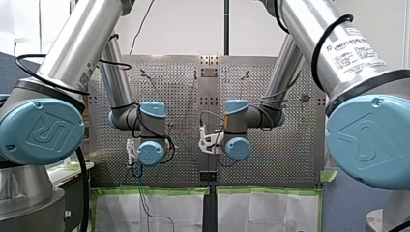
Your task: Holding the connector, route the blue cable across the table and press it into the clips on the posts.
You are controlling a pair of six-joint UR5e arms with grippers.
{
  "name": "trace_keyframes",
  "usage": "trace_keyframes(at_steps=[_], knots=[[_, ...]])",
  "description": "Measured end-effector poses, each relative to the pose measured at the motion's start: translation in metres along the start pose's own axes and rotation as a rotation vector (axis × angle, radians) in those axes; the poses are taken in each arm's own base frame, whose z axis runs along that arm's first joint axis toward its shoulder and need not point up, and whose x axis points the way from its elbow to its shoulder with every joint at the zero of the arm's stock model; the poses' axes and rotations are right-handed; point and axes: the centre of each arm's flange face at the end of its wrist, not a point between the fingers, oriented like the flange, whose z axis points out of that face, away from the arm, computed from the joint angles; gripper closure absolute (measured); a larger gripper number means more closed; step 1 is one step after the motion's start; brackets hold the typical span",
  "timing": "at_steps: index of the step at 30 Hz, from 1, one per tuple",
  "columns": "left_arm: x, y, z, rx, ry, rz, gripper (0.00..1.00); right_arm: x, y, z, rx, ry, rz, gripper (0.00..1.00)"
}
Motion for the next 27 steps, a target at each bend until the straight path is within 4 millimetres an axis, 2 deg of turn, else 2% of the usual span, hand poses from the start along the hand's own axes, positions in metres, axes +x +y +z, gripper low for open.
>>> trace_keyframes(at_steps=[10, 27], knots=[[0.004, 0.003, -0.004, -0.001, 0.02, 0.016, 1.0, -0.003, -0.002, -0.003, 0.005, -0.01, -0.005, 1.0], [0.006, 0.006, -0.006, -0.002, 0.035, 0.027, 1.0, -0.076, -0.008, -0.025, 0.03, -0.168, -0.051, 1.0]])
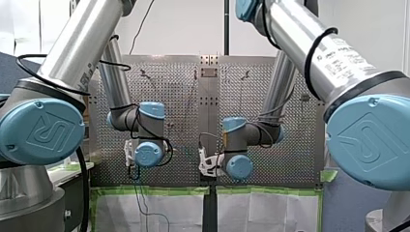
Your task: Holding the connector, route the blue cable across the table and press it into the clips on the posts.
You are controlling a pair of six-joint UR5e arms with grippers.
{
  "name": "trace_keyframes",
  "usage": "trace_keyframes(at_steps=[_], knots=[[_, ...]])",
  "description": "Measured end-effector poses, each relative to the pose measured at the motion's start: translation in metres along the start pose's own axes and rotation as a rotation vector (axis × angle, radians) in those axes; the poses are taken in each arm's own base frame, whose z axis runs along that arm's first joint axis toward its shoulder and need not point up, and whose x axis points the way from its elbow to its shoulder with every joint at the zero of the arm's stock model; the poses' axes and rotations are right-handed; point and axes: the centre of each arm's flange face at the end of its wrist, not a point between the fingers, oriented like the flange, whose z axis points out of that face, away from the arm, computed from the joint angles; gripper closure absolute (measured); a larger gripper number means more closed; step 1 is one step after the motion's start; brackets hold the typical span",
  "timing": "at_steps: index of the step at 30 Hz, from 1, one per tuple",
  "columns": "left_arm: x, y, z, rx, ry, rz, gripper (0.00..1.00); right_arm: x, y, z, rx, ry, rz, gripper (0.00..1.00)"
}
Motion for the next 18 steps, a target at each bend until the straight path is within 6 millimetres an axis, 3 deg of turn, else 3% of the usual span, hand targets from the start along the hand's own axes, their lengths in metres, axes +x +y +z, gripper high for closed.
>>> trace_keyframes(at_steps=[18], knots=[[0.0, 0.0, 0.0, 0.0, 0.0, 0.0, 1.0, -0.0049, -0.0003, -0.0006, 0.001, -0.009, -0.002, 1.0]])
